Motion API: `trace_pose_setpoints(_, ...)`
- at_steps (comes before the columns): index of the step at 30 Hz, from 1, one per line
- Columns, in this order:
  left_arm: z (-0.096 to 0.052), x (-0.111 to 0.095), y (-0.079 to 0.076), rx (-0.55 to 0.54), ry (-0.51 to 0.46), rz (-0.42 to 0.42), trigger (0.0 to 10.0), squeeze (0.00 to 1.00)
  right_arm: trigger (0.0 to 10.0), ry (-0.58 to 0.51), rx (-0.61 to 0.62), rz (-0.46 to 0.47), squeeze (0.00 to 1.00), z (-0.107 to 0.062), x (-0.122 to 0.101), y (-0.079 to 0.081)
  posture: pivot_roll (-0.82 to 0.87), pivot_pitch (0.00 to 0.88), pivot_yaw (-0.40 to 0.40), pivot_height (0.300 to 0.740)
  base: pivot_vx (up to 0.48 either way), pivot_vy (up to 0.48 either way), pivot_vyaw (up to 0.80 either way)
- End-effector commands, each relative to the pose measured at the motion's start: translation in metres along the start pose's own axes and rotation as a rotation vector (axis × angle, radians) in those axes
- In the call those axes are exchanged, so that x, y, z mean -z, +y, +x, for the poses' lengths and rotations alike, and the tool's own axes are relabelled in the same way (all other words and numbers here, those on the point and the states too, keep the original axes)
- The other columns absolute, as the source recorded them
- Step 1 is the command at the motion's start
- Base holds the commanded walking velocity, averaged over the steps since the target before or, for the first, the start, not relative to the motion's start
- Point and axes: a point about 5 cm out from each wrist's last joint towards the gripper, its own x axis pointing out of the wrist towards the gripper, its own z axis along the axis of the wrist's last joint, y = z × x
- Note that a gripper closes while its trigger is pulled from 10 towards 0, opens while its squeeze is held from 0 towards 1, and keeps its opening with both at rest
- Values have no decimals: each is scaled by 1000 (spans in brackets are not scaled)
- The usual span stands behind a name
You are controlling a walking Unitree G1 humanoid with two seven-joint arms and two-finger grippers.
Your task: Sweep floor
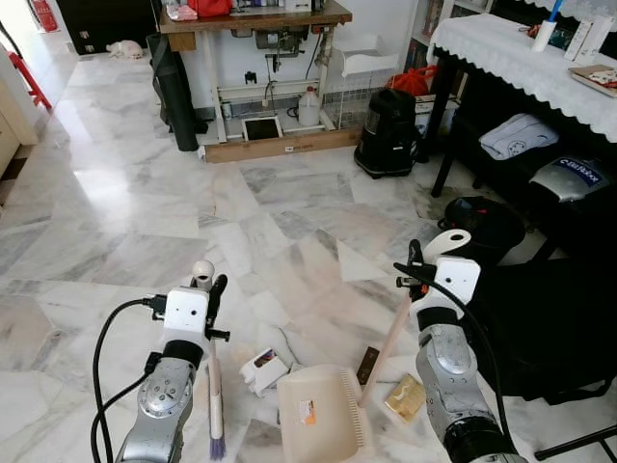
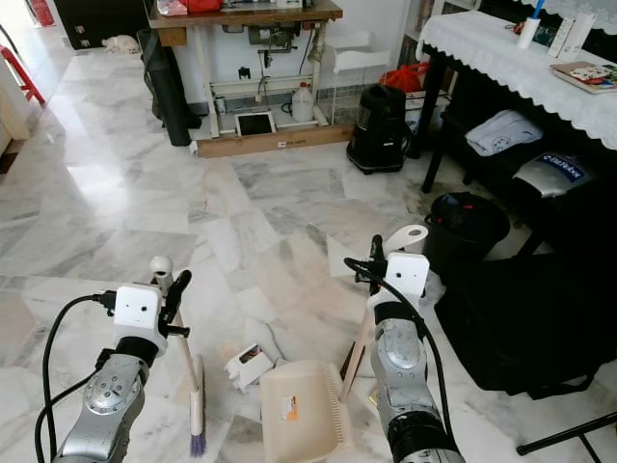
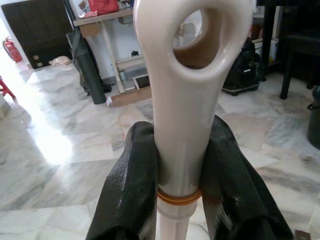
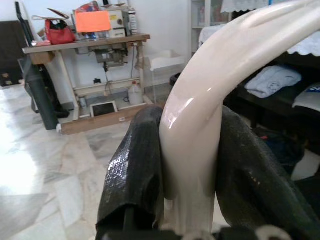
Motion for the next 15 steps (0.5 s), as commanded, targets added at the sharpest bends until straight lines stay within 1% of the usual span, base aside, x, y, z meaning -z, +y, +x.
trace_pose_setpoints(1, 2, -8, 2, -11, -45, 9, 10000, 0, 10000, -29, -3, 5, 0, 4, -7, 2, 128, 0, -3, 740, 0, 0, 0)
trace_pose_setpoints(15, 3, -8, 1, -9, -45, 12, 10000, 0, 10000, -25, -7, 3, 0, 4, -6, 2, 127, 0, -5, 740, 0, 0, 0)
